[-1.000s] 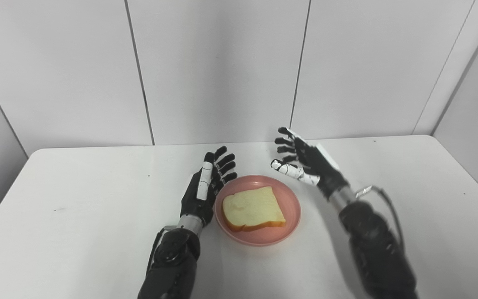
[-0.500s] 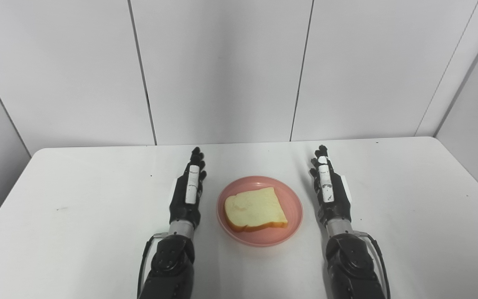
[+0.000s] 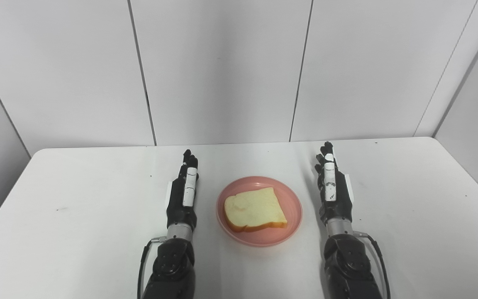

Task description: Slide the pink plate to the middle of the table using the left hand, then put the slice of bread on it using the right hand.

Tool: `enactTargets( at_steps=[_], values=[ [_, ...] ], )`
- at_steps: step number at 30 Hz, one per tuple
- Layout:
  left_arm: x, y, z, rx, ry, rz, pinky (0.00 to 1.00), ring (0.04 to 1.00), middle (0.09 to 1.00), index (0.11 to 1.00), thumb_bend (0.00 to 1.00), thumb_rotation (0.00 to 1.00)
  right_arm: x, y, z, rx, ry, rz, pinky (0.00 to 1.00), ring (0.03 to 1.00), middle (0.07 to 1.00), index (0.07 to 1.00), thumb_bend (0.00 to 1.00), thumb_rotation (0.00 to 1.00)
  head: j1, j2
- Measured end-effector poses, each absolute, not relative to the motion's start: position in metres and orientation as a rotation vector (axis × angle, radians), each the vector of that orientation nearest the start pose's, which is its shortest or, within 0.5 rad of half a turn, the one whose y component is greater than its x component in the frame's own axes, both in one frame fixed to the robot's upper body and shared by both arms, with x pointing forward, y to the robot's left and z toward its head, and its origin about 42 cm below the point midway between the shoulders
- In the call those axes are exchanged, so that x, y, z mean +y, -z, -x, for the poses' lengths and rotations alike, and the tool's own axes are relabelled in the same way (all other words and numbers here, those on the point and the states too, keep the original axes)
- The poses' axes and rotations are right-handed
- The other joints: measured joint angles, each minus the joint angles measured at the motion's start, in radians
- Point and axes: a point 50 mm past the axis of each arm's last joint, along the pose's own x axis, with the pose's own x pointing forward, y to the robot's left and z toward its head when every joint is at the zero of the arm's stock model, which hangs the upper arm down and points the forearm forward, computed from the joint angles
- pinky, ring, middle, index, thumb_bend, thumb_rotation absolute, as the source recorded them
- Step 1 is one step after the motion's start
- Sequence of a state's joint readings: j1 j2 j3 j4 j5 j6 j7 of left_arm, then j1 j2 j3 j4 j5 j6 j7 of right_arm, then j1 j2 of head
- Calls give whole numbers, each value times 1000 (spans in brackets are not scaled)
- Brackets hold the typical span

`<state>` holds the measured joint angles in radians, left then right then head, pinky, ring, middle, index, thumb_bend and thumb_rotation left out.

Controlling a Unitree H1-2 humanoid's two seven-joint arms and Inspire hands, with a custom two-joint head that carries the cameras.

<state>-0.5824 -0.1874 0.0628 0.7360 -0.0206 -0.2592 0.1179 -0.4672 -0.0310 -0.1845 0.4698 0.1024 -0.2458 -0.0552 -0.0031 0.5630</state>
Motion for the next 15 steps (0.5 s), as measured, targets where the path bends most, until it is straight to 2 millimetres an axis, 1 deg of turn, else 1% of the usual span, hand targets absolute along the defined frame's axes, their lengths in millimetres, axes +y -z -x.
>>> enactTargets(
  at_steps=[3,9,12,15],
  values=[
    [84,-120,-437,-52,57,180,1000,1000,1000,974,802,912,-233,-143,-427,-228,131,-122,1000,978,978,979,882,997,-2,2],
    [84,-120,-436,-54,55,181,1000,1000,1000,975,798,911,-232,-143,-427,-230,130,-126,984,960,961,958,836,973,2,3],
    [84,-120,-436,-54,54,182,1000,1000,1000,977,823,901,-232,-144,-426,-231,128,-126,983,957,954,946,836,960,2,3],
    [85,-120,-436,-54,53,183,1000,1000,1000,987,824,901,-232,-144,-426,-231,129,-132,983,958,956,943,841,961,2,5]
  ],
)
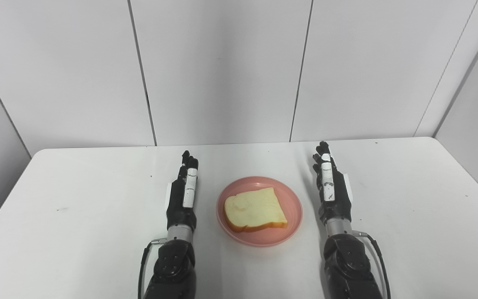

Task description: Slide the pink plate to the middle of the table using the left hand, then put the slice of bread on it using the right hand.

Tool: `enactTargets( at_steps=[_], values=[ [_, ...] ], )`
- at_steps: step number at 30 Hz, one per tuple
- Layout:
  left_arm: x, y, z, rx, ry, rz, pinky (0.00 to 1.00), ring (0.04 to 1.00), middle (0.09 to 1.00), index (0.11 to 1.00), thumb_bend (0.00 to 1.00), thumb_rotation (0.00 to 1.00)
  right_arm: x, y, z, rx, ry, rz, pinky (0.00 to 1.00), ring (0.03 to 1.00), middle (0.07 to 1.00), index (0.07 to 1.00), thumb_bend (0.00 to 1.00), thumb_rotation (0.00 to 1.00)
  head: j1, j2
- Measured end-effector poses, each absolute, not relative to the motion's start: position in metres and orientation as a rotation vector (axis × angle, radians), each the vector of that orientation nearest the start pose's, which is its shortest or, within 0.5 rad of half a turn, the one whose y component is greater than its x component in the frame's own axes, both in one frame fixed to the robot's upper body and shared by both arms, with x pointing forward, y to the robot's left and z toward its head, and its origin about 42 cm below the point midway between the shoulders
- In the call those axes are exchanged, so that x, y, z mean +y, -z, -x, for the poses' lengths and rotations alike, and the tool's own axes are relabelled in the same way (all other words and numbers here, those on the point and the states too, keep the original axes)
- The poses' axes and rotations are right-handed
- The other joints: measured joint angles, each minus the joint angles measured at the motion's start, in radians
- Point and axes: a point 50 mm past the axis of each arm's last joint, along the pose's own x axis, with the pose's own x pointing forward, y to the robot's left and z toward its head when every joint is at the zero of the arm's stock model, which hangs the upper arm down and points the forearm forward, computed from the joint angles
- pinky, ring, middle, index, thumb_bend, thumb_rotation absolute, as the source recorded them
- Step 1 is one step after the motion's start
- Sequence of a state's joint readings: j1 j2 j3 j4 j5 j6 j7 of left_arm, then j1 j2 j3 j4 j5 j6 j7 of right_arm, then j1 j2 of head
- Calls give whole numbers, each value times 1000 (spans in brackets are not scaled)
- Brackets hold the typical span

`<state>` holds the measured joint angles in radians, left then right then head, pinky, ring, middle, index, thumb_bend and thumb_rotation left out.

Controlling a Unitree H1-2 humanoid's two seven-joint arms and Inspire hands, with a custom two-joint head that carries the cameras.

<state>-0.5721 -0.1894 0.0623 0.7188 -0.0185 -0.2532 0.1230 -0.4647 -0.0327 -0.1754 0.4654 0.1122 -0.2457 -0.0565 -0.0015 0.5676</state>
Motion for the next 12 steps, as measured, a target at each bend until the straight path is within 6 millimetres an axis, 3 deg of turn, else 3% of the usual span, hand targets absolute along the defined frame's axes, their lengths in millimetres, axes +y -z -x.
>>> enactTargets(
  at_steps=[12],
  values=[
    [87,-122,-433,-42,48,188,1000,1000,1000,982,840,895,-233,-143,-425,-232,138,-180,997,963,961,939,818,952,3,0]
  ],
)
